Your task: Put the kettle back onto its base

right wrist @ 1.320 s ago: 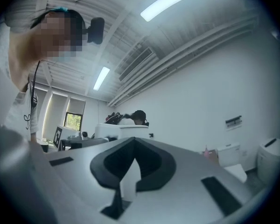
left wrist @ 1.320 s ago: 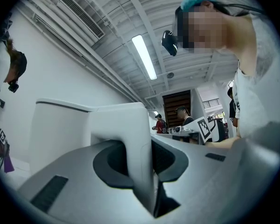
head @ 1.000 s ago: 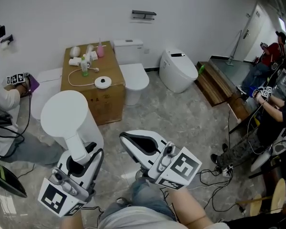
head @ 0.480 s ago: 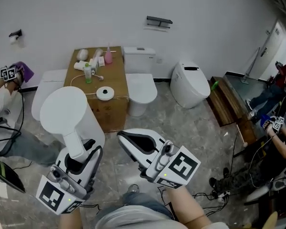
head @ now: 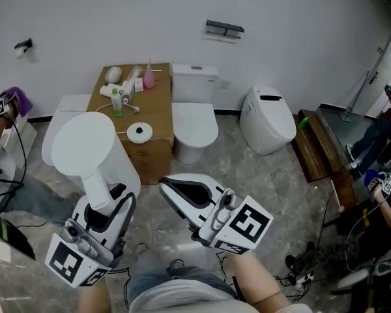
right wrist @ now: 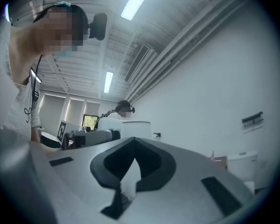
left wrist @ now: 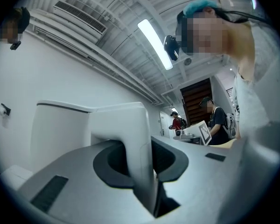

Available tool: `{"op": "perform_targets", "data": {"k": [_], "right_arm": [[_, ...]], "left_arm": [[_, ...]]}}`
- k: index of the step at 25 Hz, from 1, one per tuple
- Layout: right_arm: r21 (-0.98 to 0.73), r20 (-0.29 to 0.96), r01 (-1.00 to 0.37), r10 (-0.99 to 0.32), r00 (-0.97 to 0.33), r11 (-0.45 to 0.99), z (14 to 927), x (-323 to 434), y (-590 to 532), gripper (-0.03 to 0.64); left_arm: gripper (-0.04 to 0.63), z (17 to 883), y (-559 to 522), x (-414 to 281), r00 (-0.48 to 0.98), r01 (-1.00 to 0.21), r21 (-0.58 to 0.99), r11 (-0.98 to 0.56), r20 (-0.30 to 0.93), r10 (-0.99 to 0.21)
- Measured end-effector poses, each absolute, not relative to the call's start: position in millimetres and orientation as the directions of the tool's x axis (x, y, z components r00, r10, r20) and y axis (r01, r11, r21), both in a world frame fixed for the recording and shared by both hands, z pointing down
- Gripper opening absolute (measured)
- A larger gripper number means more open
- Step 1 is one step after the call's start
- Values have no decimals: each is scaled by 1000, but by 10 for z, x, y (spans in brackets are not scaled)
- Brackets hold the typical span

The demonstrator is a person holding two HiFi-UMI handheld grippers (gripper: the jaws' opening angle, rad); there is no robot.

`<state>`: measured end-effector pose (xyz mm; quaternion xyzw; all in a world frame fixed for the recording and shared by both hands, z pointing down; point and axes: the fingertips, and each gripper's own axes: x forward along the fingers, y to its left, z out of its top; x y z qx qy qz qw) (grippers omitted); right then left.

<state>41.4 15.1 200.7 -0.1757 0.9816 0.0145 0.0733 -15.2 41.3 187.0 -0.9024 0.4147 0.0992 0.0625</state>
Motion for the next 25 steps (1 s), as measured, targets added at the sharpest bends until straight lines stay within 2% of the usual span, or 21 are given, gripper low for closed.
{"op": "perform_targets", "data": {"k": [13, 25], "right_arm": [[6, -103, -380, -378, -920, 925, 2250, 335, -988, 8], [0, -62, -374, -373, -926, 928, 2540, -160, -2261, 8]], "left_arm": [[81, 2104, -786, -213, 685, -717, -23, -697, -213, -697], [80, 2459, -2046, -563, 738, -664, -26, -747, -180, -650]]}}
